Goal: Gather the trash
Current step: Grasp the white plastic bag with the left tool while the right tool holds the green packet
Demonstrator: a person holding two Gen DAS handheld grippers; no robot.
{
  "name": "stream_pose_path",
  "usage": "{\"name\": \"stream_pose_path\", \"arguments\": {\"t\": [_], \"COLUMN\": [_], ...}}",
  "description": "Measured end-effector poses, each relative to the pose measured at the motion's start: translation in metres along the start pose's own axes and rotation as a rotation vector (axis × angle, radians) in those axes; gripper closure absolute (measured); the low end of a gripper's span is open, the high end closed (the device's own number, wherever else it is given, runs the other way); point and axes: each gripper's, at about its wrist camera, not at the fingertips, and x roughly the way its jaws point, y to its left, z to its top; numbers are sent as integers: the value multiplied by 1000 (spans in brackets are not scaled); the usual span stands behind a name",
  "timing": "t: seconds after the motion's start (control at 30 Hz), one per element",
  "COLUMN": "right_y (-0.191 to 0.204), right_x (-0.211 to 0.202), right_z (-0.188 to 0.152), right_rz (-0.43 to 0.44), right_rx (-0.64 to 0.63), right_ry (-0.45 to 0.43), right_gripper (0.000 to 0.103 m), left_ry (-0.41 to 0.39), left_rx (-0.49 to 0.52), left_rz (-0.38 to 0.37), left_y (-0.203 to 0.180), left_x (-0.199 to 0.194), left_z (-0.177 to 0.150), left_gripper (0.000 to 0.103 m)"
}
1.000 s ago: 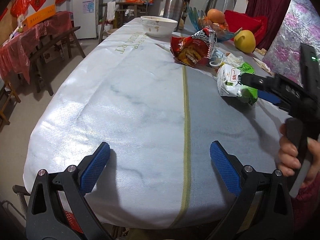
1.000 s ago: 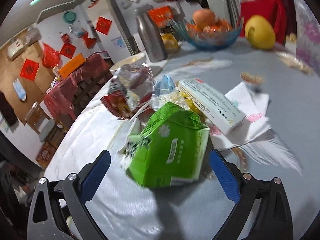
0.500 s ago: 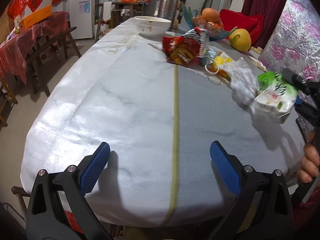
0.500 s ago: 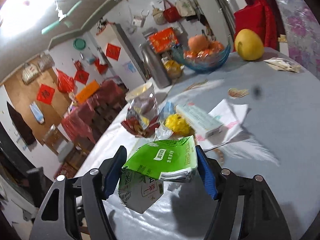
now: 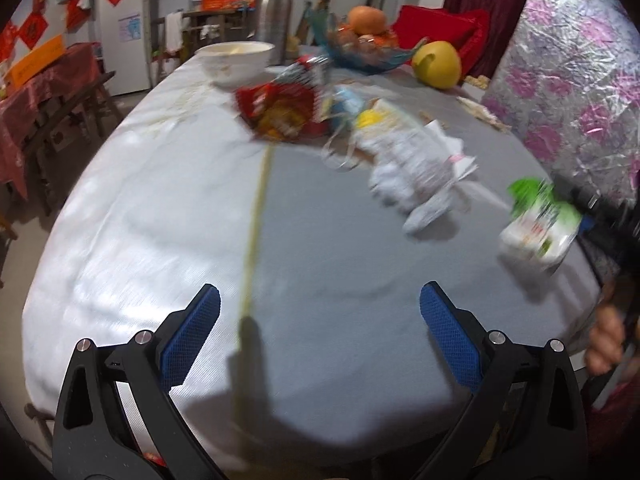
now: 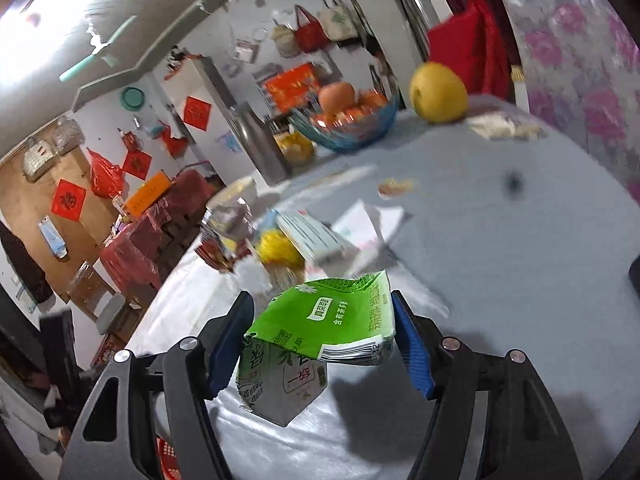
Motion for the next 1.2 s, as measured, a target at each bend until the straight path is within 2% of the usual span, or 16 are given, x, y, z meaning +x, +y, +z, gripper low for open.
{"name": "stream_pose_path", "arguments": {"t": [0.1, 0.23, 0.37, 0.47, 0.5, 0.53, 0.6, 0.63, 0.7, 0.73, 0.83, 1.07, 1.2], "right_y": [-8, -15, -24, -26, -28, -30, -33, -33, -35, -35, -33, -25, -21], "right_x": [1, 1, 7, 17, 20, 21, 22, 22, 23, 24, 29, 21, 10], "right_z": [0, -1, 0, -4, -5, -6, -5, -5, -6, -6, -13, -18, -13], "right_rz": [17, 16, 65, 51, 53, 71, 77, 77, 70, 65, 53, 29, 68], "right_rx": [17, 16, 39, 26, 31, 41, 60, 60, 68, 69, 58, 36, 51], "right_ry": [2, -3, 24, 51, 59, 63, 67, 69, 76, 84, 114, 79, 50], "right_gripper": [33, 23, 22, 23, 29, 29, 28, 28, 26, 22, 19, 27, 27], "left_ry": [-8, 9, 45, 59, 62, 71, 79, 67, 66, 60, 35, -49, -76], "left_rx": [29, 47, 28, 22, 22, 25, 27, 33, 37, 31, 28, 21, 14], "left_rz": [-20, -46, -90, -114, -107, -100, -100, -101, -121, -128, -131, -137, -119], "left_y": [-17, -37, -45, -51, -53, -54, -54, -55, -54, -52, -48, -35, -26], "left_x": [11, 37, 63, 80, 84, 90, 94, 92, 88, 85, 71, 21, 1], "left_z": [16, 39, 57, 67, 69, 70, 70, 70, 68, 67, 63, 52, 48], "left_gripper": [7, 7, 7, 7, 13, 25, 37, 46, 57, 58, 64, 64, 64]}}
